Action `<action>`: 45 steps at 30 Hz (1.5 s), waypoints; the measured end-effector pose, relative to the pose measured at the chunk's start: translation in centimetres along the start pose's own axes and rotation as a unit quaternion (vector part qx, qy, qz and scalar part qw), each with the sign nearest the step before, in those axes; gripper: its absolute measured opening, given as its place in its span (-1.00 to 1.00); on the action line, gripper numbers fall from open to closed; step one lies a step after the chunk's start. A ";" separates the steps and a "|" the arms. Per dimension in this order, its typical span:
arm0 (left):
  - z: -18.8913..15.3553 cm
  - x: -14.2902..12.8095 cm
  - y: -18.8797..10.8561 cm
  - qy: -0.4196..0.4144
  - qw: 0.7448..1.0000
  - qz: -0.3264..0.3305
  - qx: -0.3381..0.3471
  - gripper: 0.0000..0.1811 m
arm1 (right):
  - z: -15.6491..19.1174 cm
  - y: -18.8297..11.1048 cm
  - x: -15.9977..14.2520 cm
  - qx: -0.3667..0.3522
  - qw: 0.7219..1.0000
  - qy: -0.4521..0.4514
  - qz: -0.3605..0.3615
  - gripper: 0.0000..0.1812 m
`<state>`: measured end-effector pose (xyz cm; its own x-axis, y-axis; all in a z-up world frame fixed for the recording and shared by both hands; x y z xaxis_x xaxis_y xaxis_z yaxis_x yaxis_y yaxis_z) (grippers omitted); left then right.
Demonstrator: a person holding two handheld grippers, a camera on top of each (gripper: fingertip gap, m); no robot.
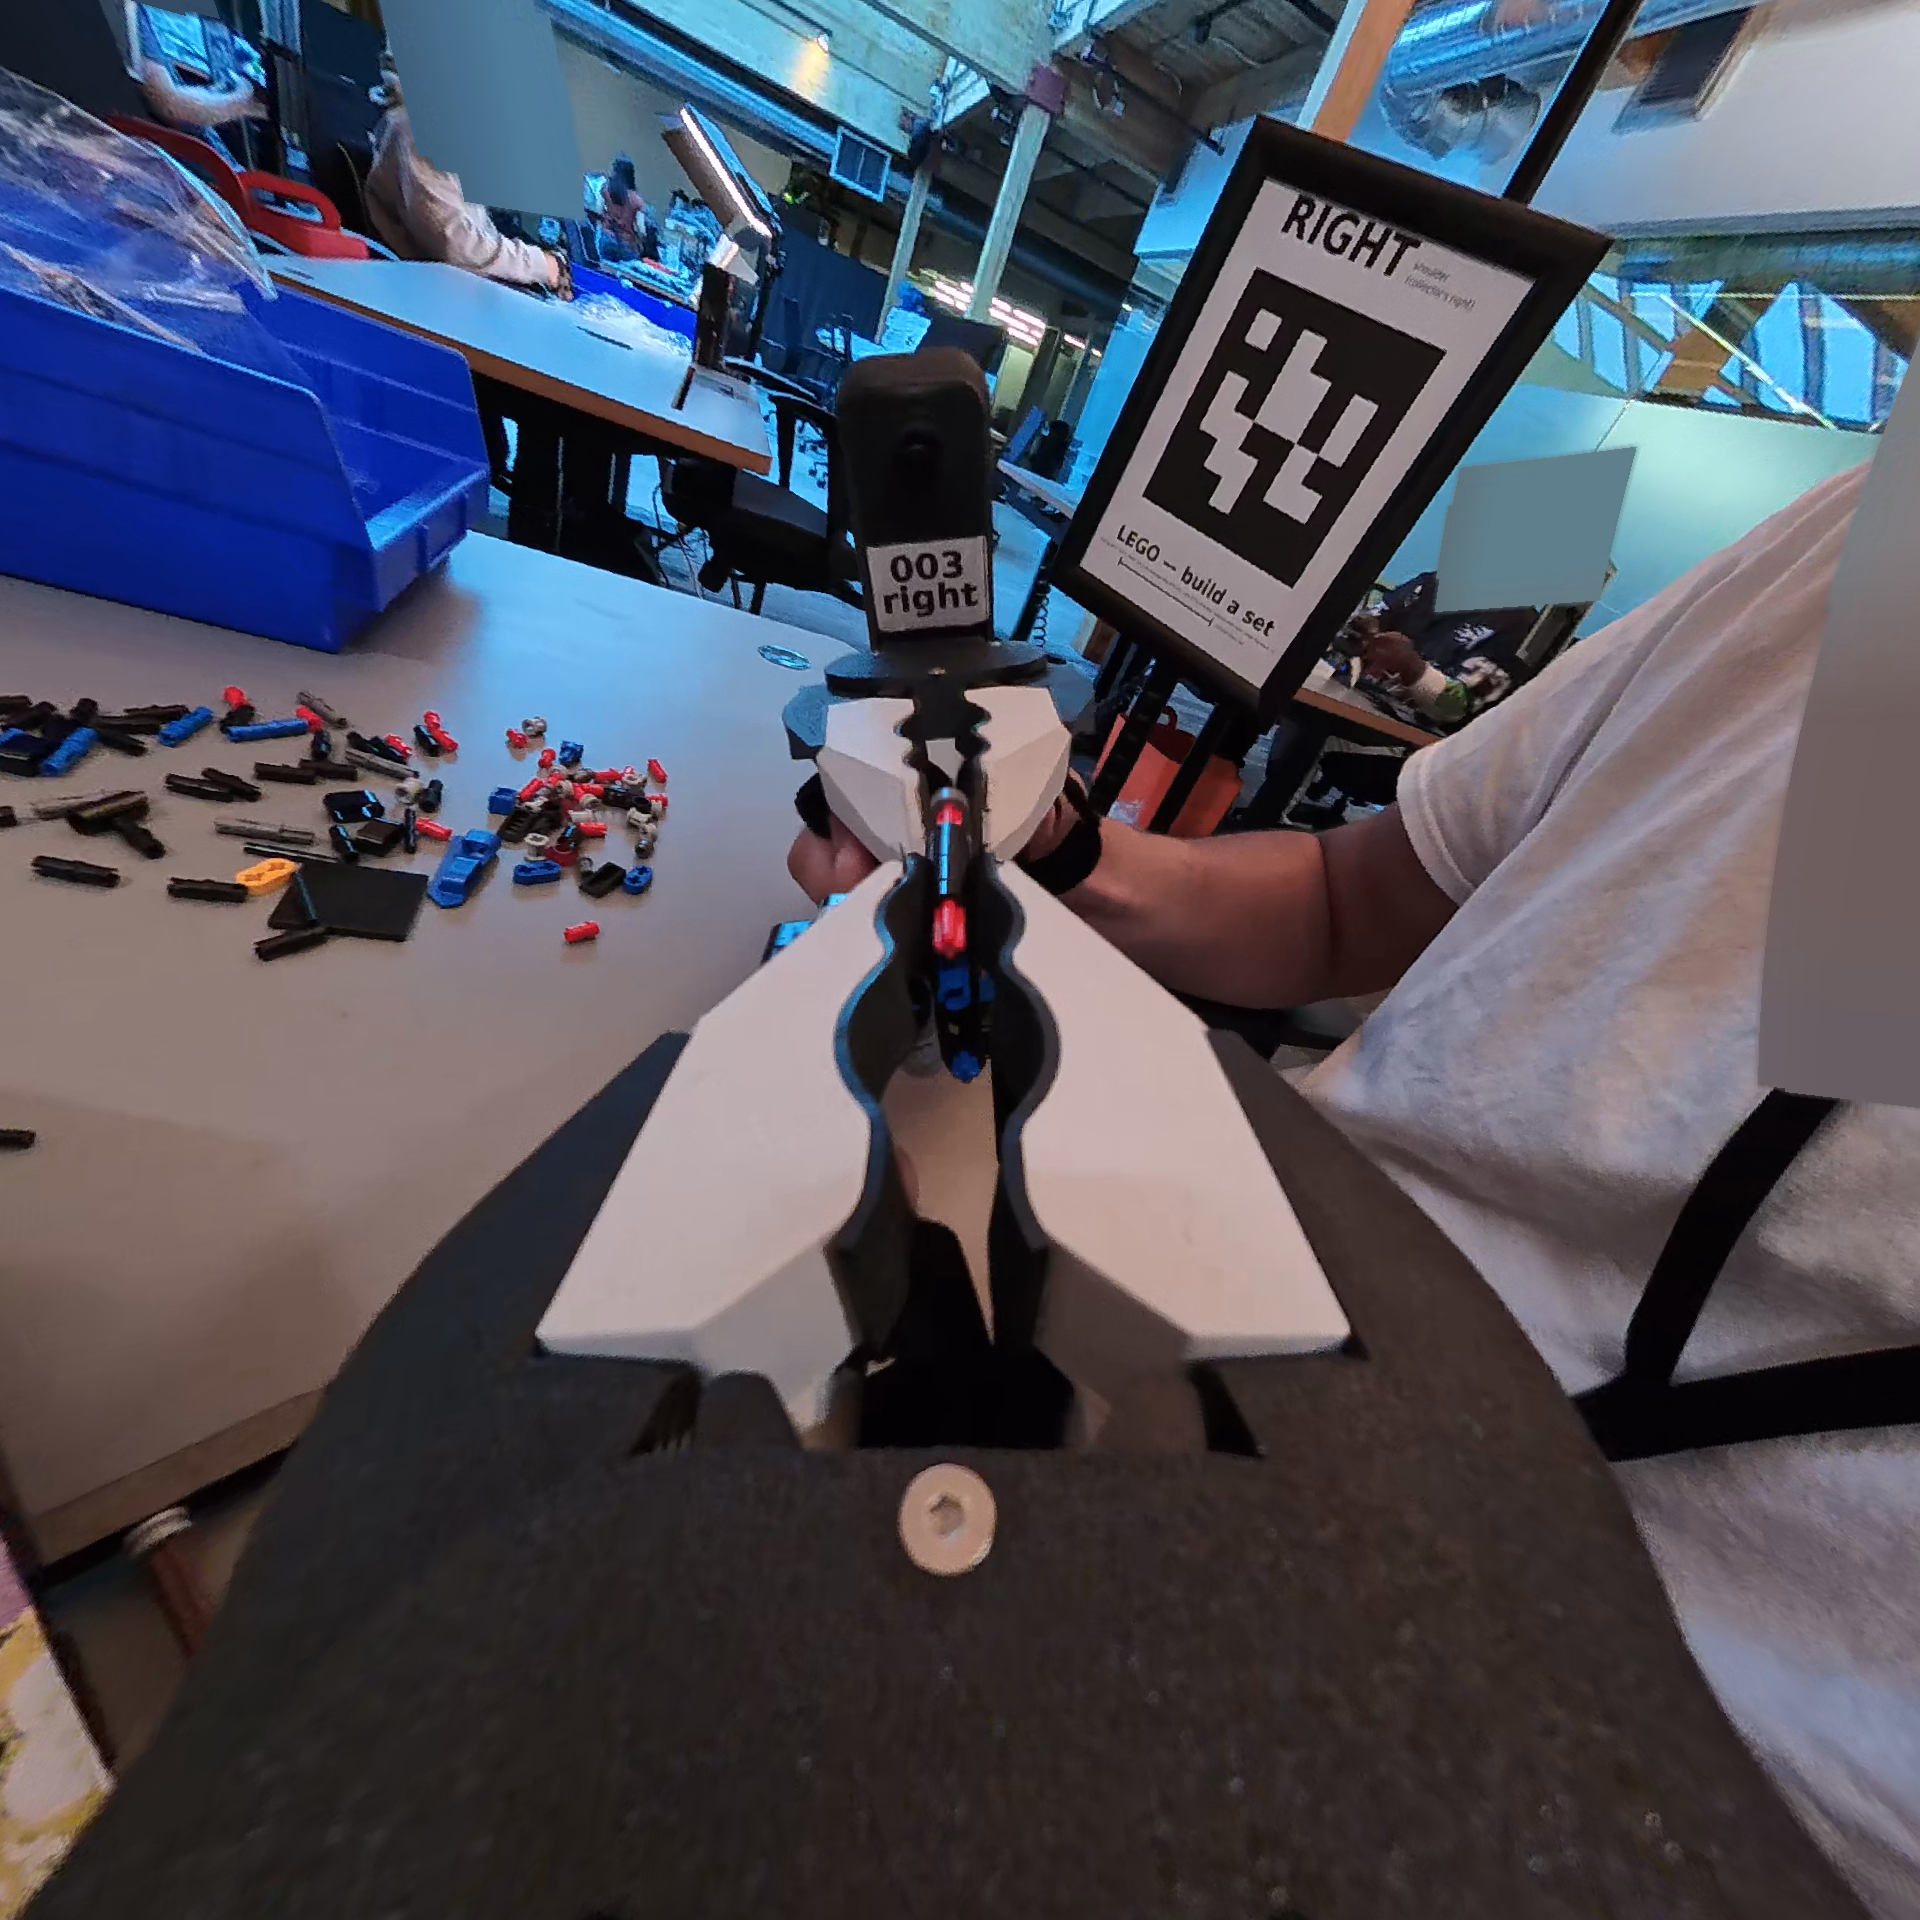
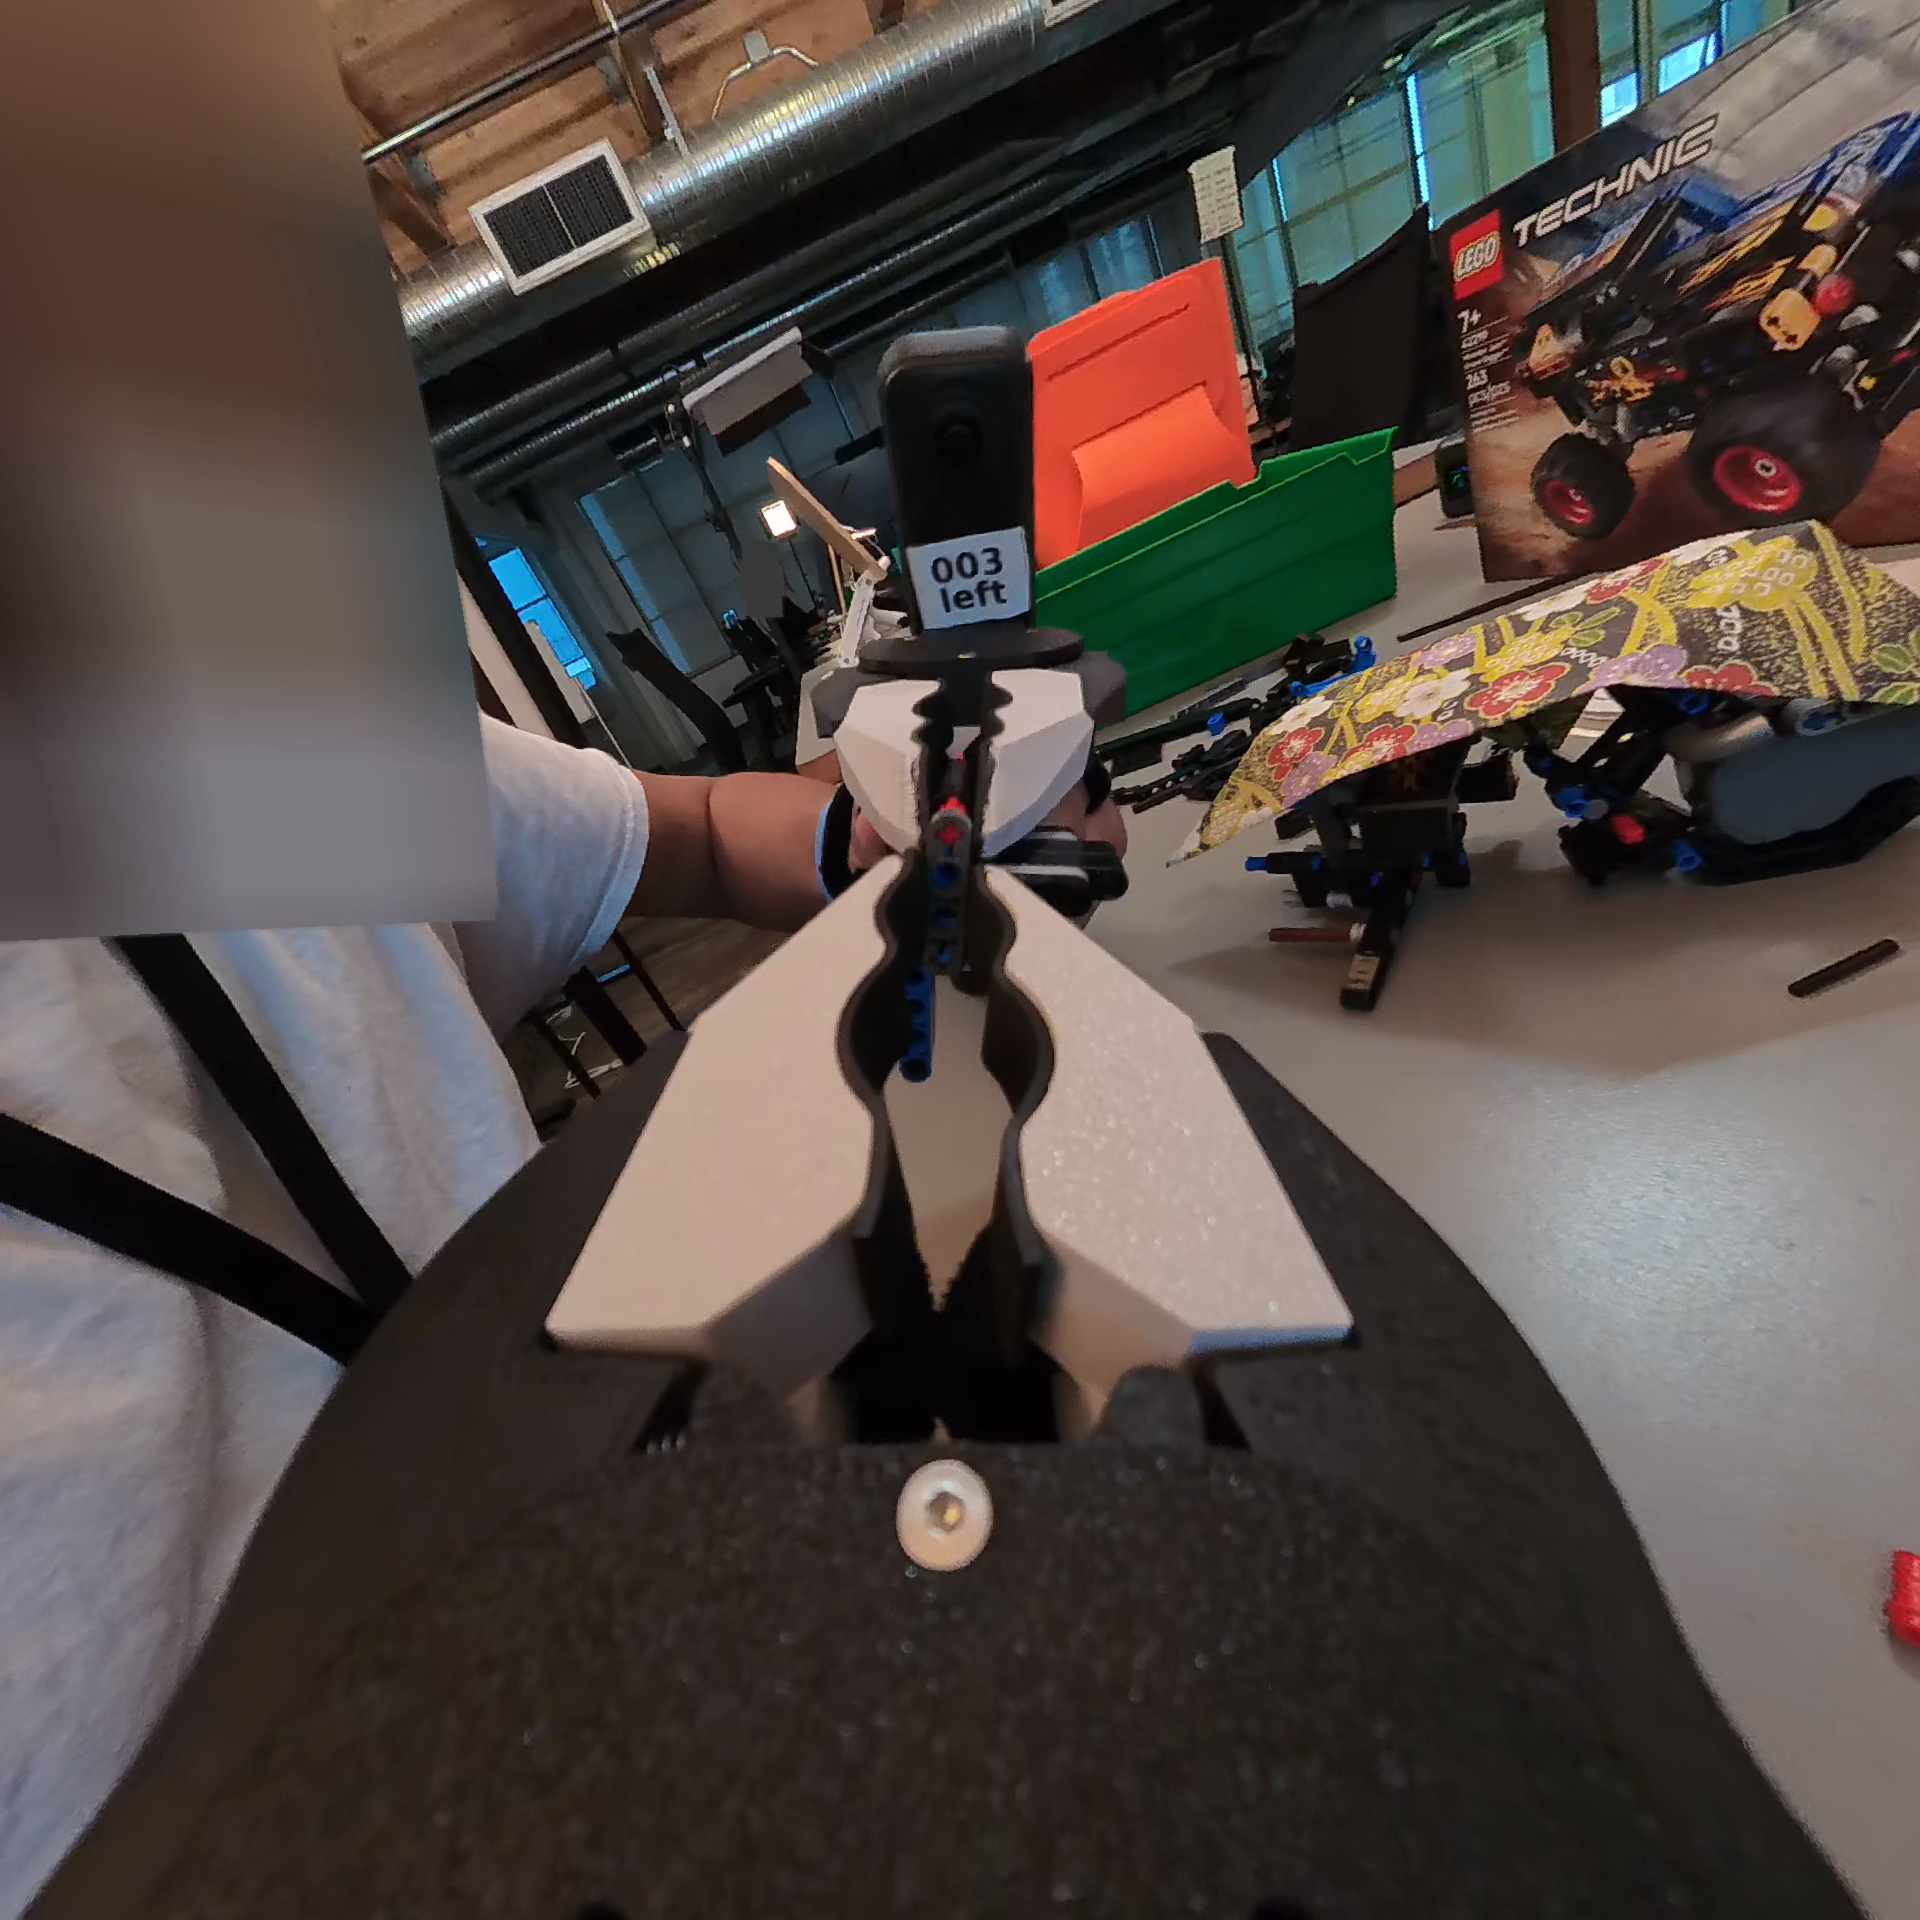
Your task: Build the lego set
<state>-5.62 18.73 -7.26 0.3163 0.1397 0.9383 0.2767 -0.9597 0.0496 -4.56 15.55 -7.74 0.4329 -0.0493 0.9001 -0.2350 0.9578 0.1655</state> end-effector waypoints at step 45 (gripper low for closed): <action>-0.7 -2.2 0.0 0.055 0.992 0.113 -0.016 -0.94 | 0.5 -0.1 -1.8 0.025 0.997 0.017 0.077 -0.93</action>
<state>-6.96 18.20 -9.06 0.2654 -0.1055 0.9583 0.1804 -0.9710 -0.1569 -5.74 15.36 -9.13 0.4166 0.1070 0.9028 -0.3442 0.9377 0.0477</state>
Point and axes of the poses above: each gripper's, where its closed fingertips meet, y out along the fingers, x out of its top, z = x × y across the jaws, the point moved 2 cm from there along -y, back along the fingers, and after that the axes turned 5 degrees about -z, right-handed, at the moved point
